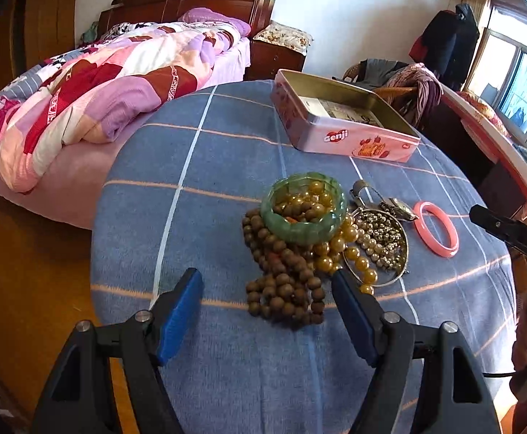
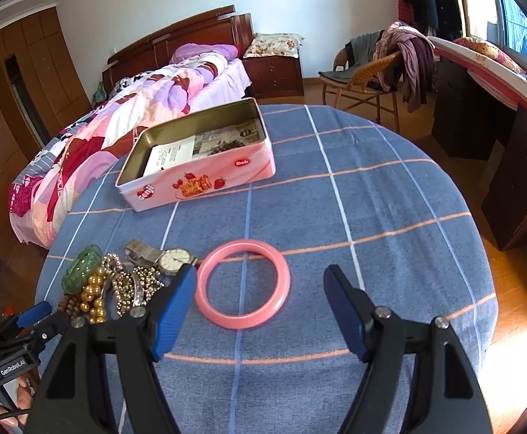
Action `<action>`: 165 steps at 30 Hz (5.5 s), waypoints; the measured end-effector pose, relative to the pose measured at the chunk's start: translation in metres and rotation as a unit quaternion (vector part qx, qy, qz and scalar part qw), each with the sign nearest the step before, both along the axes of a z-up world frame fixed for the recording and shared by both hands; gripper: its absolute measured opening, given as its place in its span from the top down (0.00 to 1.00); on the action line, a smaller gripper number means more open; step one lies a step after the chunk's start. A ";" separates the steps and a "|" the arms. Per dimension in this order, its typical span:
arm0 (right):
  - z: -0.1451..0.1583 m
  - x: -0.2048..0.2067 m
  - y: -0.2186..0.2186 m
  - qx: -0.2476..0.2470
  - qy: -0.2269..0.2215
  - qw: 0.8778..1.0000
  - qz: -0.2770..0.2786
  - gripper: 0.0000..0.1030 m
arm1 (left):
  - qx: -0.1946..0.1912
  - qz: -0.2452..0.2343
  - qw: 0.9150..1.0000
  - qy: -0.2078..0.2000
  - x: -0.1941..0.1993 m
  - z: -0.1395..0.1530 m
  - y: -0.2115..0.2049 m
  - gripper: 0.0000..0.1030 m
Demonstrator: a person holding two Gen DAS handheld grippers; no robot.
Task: Organize jewelry
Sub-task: 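Lower the left tool onto the brown wooden bead strand and grasp it, then lift the bead strand with the left tool while the right tool grasps the pink bangle, then carry the bead strand and pink bangle into the tin while opening both tools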
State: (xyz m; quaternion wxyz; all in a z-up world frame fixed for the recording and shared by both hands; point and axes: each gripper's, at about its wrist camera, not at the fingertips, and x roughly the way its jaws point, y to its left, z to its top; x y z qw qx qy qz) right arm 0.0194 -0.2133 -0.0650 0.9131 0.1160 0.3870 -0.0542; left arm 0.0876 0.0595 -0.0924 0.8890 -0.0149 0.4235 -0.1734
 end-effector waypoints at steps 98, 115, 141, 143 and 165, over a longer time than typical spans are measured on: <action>0.046 0.090 -0.003 -0.043 -0.071 0.997 -0.002 0.19 | -0.107 -0.028 0.989 -0.096 0.087 0.075 -0.052 0.77; 0.011 0.188 0.004 -0.031 -0.046 0.998 0.008 0.19 | -0.033 -0.014 0.998 -0.052 0.172 0.045 -0.111 0.78; 0.015 0.191 -0.019 0.022 -0.094 0.995 0.011 0.11 | 0.069 0.019 0.997 -0.030 0.189 0.040 -0.136 0.58; 0.022 0.184 -0.019 0.013 -0.100 0.995 0.003 0.11 | 0.067 0.019 0.997 -0.043 0.182 0.047 -0.135 0.38; 0.035 0.058 0.001 -0.030 -0.084 0.996 -0.018 0.11 | 0.085 0.033 0.992 -0.085 0.070 0.072 -0.092 0.25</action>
